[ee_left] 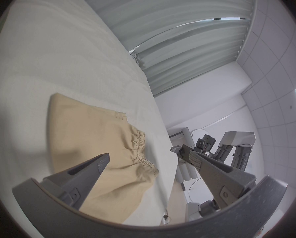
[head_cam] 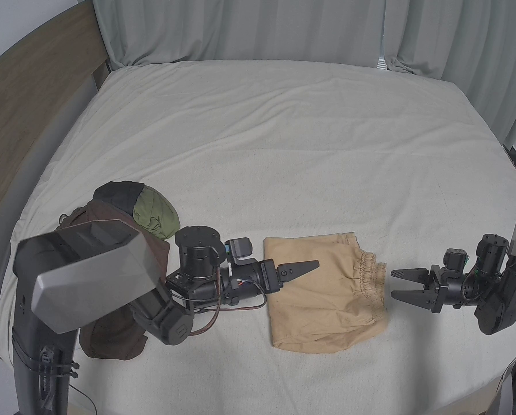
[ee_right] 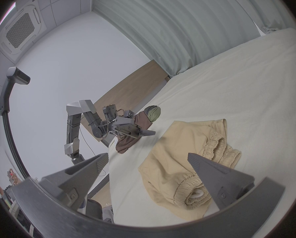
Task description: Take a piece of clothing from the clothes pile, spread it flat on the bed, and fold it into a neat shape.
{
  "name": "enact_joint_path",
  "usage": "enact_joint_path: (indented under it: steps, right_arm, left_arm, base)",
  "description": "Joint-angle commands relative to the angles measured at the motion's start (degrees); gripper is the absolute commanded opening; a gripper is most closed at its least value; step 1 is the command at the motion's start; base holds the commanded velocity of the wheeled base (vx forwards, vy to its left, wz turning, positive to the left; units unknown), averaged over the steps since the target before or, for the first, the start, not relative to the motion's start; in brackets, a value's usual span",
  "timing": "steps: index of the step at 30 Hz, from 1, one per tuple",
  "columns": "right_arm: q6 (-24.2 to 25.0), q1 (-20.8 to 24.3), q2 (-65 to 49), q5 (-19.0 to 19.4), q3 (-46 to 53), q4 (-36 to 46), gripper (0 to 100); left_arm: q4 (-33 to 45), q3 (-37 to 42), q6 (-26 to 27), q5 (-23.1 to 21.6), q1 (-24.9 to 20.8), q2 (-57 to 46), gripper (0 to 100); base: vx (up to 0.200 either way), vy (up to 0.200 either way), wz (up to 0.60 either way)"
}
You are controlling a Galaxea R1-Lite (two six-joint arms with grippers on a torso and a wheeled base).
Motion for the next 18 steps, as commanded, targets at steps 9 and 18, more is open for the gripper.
enact_joint_path:
  steps: [9,18]
  right_arm:
    - [-3.04,2.56,0.16,-6.24,-0.11,-0.09,100]
    - [-6.82,3.44,0.60,-9.05,-0.11,-0.09,100]
  left_arm:
    - [-0.76,14.45,8.94,-0.14,4.43,-13.18,100]
    - [-2.17,21.92,20.63,-1.19,9.96,-17.05,100]
  base:
    - [0.000,0.000,0.00]
    - [0.000,0.000,0.00]
